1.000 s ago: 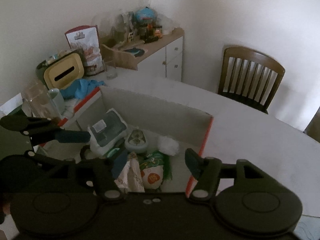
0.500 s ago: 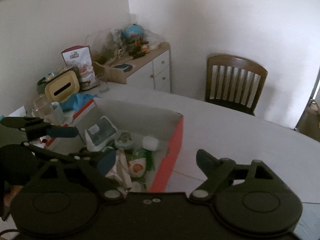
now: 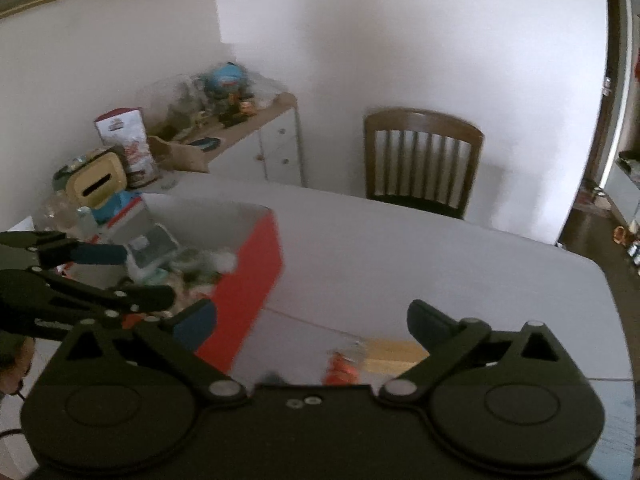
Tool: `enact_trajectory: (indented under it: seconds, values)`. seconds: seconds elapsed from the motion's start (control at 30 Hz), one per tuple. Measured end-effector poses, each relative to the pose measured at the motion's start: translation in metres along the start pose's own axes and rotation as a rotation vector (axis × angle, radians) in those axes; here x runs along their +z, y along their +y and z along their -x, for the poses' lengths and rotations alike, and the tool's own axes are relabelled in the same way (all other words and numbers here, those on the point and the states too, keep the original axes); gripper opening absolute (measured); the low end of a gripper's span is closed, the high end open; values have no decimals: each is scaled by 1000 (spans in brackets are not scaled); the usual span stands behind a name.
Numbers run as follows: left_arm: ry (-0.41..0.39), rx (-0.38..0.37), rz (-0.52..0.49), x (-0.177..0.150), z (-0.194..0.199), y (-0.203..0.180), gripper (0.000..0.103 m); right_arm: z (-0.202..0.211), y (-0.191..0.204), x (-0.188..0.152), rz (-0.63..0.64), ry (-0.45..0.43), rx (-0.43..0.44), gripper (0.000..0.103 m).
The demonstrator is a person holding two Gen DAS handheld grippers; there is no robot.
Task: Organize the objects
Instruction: 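Withdraw both grippers from the box back over the table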
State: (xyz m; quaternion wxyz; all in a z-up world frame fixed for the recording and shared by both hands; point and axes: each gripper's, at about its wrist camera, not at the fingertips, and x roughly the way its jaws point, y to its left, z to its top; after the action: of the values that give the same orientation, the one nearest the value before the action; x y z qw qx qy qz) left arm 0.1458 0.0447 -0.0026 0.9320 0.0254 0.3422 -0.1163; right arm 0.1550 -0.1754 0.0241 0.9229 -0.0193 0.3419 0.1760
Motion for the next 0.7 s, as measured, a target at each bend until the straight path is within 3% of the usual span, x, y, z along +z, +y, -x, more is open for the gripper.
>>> enact_trajectory:
  seconds: [0.3,0.7]
  values:
    - [54,16,5,-12,-35,-50,87,-5,-65,-15,-23,33,-58,101]
    - [96,22,47,-44,-104,-90,87,-67,-106,-31,-71,131,-46,100]
